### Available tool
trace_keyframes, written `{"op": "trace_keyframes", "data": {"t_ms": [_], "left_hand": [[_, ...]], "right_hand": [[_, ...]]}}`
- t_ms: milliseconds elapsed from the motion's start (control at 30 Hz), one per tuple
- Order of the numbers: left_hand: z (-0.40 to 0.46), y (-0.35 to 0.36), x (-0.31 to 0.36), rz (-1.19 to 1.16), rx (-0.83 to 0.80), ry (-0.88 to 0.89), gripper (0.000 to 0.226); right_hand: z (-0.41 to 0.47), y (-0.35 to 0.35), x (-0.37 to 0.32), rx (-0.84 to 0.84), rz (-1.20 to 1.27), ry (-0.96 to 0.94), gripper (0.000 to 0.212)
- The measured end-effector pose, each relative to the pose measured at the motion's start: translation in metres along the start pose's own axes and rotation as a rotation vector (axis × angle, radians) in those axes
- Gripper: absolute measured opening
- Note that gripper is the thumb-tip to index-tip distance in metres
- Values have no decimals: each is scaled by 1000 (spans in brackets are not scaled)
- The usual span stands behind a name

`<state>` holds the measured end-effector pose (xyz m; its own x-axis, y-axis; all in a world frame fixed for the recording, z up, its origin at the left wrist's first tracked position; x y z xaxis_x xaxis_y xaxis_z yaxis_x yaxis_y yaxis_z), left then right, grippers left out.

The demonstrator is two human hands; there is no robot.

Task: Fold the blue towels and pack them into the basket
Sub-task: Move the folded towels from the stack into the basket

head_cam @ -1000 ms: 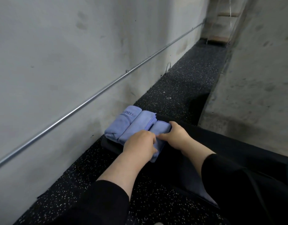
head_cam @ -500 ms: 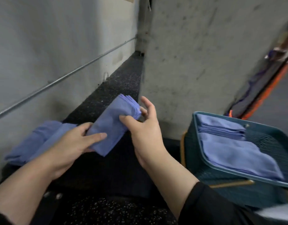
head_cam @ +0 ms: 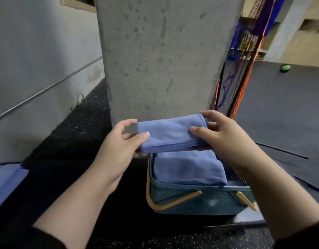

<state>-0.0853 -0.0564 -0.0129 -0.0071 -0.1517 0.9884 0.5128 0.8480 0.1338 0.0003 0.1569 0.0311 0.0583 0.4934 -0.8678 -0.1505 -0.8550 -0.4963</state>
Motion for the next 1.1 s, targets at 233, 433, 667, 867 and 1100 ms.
{"op": "trace_keyframes", "data": {"t_ms": [233,433,667,867,1100], "left_hand": [[38,31,-30,703,25,-56,33],[46,32,-36,990,-74,90,47],[47,38,-38,1271,-338,180,59],[35,43,-35,1490,-623,-115,69],[28,40,-37,1302,-516,-35,55]], "right_hand": [[11,-23,59,61,-282,193,42],[14,-15,75,103,-513,92,46],[3,2,82,-3,-799,-226,43],[-3,-10,81,-470,-856,81,100],[1,-5,57,-398,-834,127,71]]}}
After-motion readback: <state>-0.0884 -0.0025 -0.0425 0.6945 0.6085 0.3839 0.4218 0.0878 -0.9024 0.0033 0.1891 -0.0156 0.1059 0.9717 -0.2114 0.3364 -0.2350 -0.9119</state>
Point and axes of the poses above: each hand's wrist, its own z-axis towards the middle knuckle, its own y-axis out of the palm, x = y × z, the point moved 1 cm from there along z, towards the middle knuckle, and after that the axes turned 14 degrees about -x, right-handed, at the moved point
